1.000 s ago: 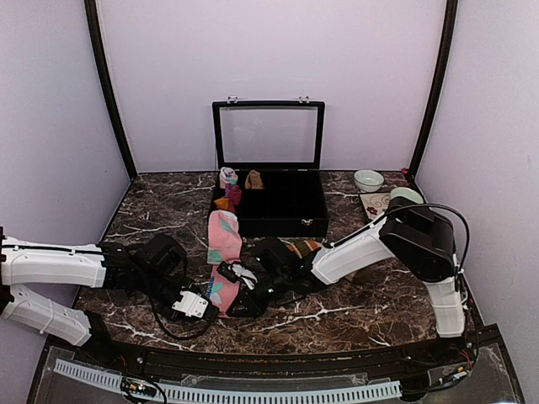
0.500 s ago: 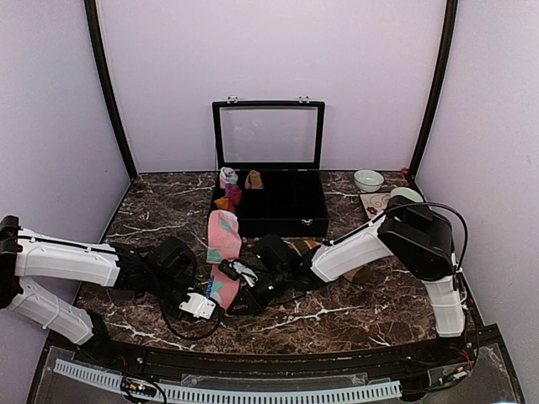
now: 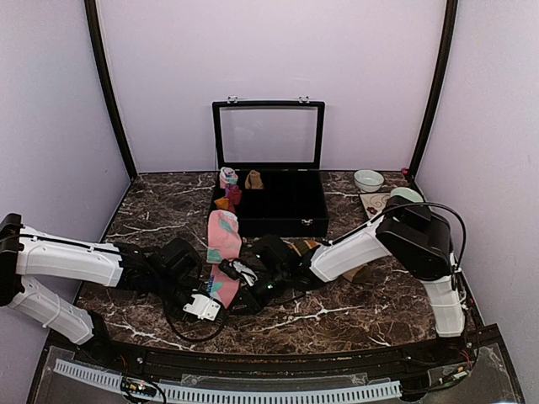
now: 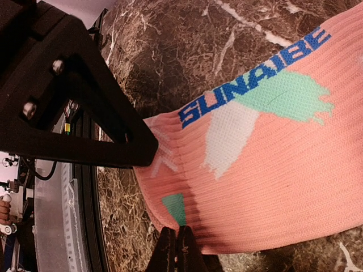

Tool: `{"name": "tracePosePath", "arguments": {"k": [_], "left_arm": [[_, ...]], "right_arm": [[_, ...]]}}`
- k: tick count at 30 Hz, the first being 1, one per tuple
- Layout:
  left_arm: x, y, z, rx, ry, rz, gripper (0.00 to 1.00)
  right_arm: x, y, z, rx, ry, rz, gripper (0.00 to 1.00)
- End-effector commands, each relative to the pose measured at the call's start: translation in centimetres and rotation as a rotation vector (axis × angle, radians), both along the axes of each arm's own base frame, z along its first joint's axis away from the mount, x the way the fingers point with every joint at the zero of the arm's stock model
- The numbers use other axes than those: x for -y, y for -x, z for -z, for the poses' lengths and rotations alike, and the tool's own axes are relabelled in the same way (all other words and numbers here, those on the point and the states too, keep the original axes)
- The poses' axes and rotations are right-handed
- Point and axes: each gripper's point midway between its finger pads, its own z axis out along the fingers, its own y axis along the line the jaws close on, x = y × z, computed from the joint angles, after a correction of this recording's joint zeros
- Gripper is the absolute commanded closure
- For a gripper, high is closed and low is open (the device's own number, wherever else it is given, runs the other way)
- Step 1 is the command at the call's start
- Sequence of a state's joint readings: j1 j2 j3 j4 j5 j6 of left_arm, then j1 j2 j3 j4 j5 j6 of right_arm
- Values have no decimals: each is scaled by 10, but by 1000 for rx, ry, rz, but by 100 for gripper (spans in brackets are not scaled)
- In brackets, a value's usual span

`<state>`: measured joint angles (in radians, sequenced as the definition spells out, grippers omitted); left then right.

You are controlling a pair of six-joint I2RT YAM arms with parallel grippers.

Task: Roll the socks
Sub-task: Pick up the sock from the center of the board, then roll the sock at the center of the board.

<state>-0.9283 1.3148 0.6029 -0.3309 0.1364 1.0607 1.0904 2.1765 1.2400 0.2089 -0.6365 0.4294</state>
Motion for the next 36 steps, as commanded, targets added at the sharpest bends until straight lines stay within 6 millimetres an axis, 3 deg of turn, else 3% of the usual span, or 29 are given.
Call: {"name": "tracePosePath", "arguments": {"k": [1,5,8,14,18,25,29,30,31,33,36], "left_arm": [[8,-6,-4,13,6,-21,83],[1,-7,-1,51,10,-23,91],[-1,-6,-3,48,24,-44,100],[-11,-1,5,-19,22,-99,100],[-13,9,2,-124,18,-126,100],[-11,18,-9,-244,48,-180,100],[-9,20,-19,-305,79,-235,100],[-10,23,-19,-325,74,-244,100],[-11,25,-18,-343,67,-256,100],[-14,28,-14,-371,48,-273,100],[-15,25,-11,-391,48,-299,100]], "right_arm": [[6,-4,28,-33,79,35,100],[7,-5,28,-22,77,49,99],[8,-7,26,-7,74,58,93],[13,-15,6,90,26,84,66],[34,-19,-15,216,-55,142,49],[70,-64,-50,492,-20,375,47],[78,-76,-79,585,-85,453,30],[79,-79,-84,597,-98,471,20],[80,-81,-90,610,-112,493,3],[83,-85,-99,616,-145,534,0],[112,-116,-106,633,-110,809,0]]}}
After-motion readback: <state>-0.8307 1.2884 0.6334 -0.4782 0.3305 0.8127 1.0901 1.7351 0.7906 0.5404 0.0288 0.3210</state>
